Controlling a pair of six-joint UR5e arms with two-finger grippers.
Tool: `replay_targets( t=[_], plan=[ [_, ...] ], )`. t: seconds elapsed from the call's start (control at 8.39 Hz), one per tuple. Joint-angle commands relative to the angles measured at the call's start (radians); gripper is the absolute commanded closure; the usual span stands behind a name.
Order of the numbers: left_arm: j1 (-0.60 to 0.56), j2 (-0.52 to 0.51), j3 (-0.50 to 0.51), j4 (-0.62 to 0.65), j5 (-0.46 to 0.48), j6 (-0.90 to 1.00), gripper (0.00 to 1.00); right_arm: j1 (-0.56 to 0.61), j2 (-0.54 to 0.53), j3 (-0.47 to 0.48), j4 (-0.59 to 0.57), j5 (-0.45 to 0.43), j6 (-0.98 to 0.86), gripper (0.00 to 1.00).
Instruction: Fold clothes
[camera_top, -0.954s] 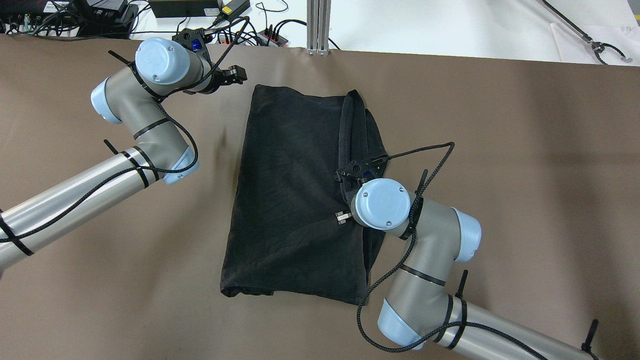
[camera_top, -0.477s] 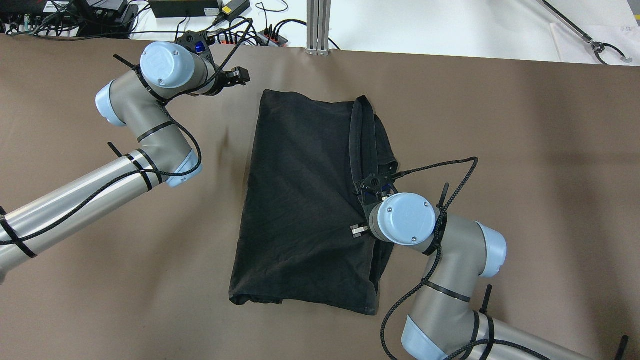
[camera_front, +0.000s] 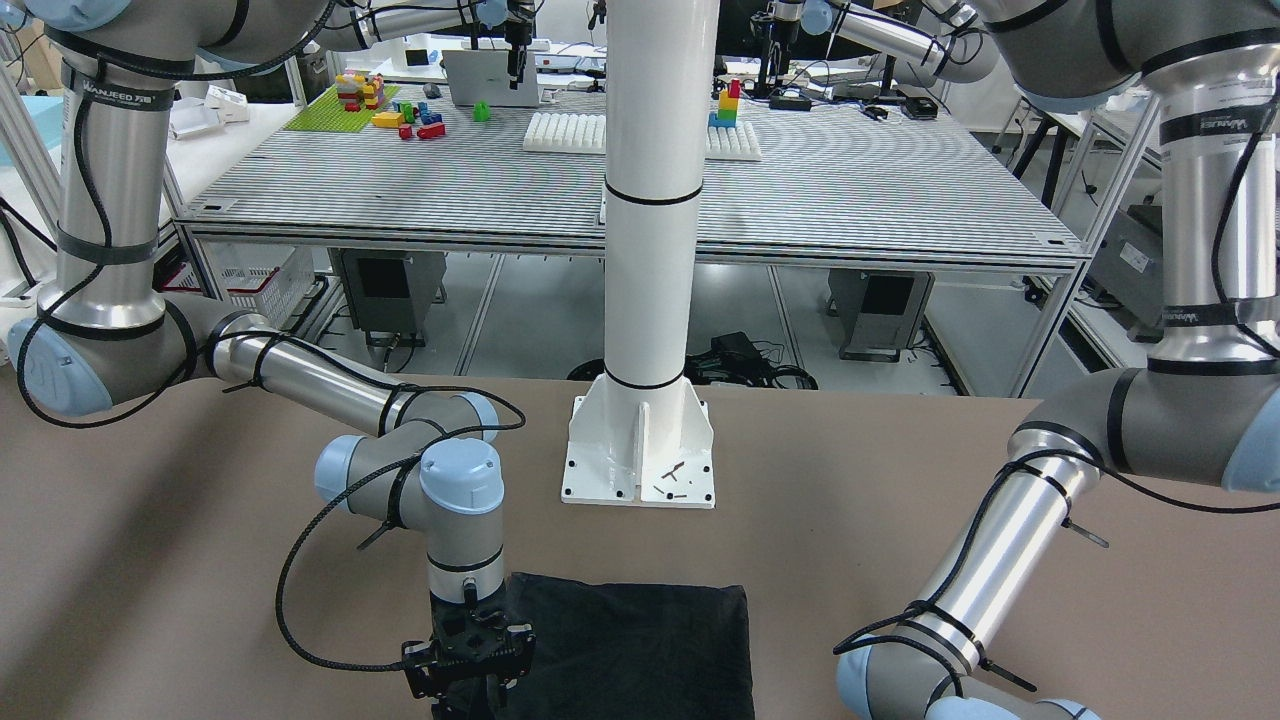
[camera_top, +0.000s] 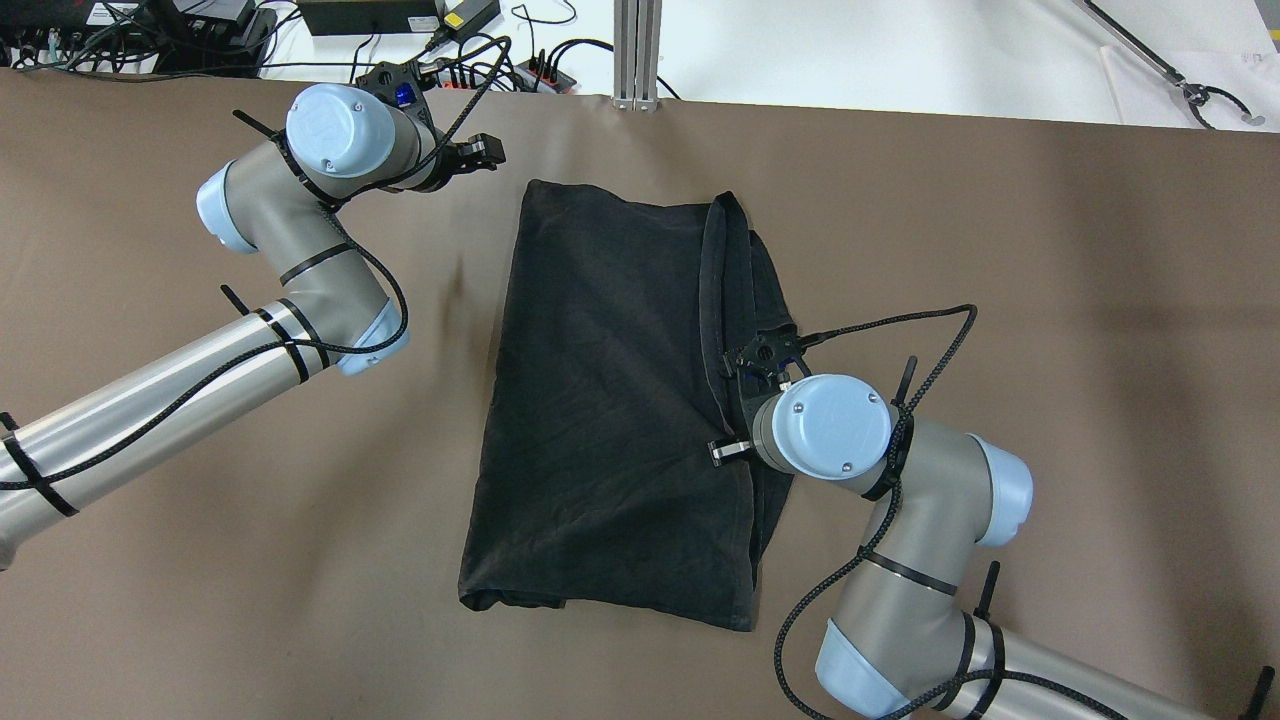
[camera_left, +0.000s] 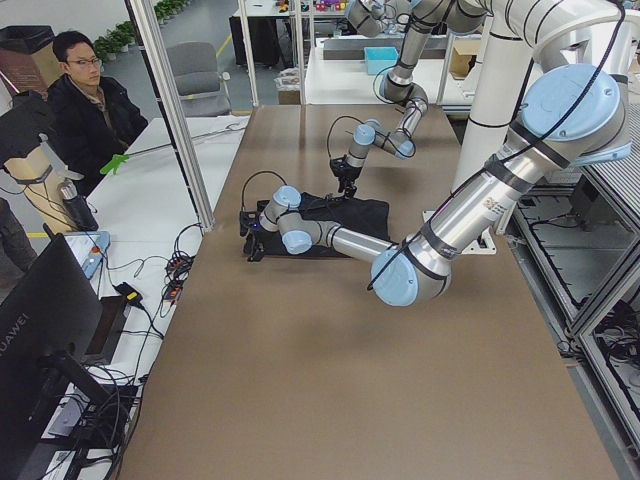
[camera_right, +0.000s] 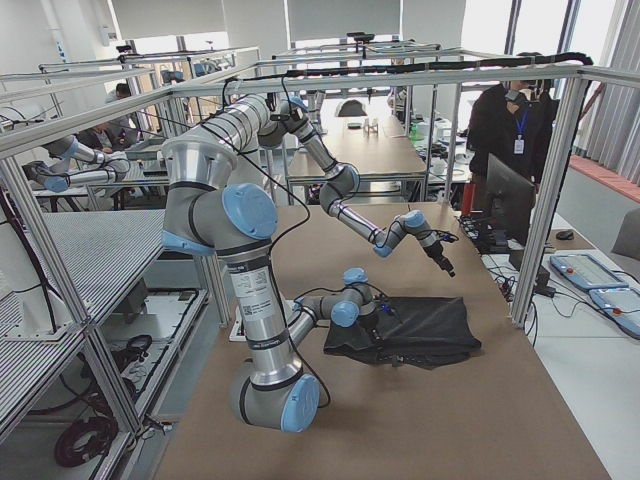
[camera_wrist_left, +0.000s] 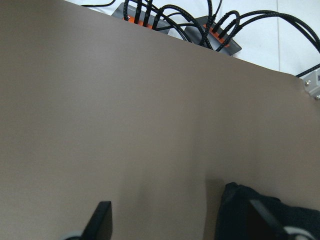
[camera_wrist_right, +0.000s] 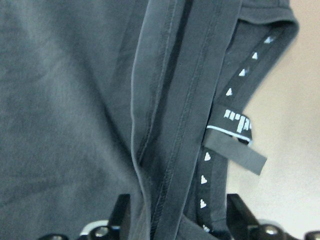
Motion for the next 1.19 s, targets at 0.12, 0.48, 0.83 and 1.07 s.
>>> replay_targets(
  t=[0.12,0.48,0.83,1.07],
  plan=[
    [0.000,0.005,-0.006,0.000,0.000,-0.002,0.06,0.048,0.150,-0.161,-0.003,-0.003,-0.002,0.05],
    [0.000,0.006,-0.008,0.000,0.000,-0.005,0.06,0.056,0.161,-0.205,-0.003,-0.008,-0.004,0.05],
    [0.018,0.006,-0.008,0.000,0.002,-0.009,0.06,0.056,0.161,-0.235,0.020,-0.011,-0.010,0.05],
    [0.035,0.009,-0.014,0.000,0.026,-0.015,0.06,0.091,0.153,-0.251,0.041,-0.009,-0.069,0.05]
  ],
)
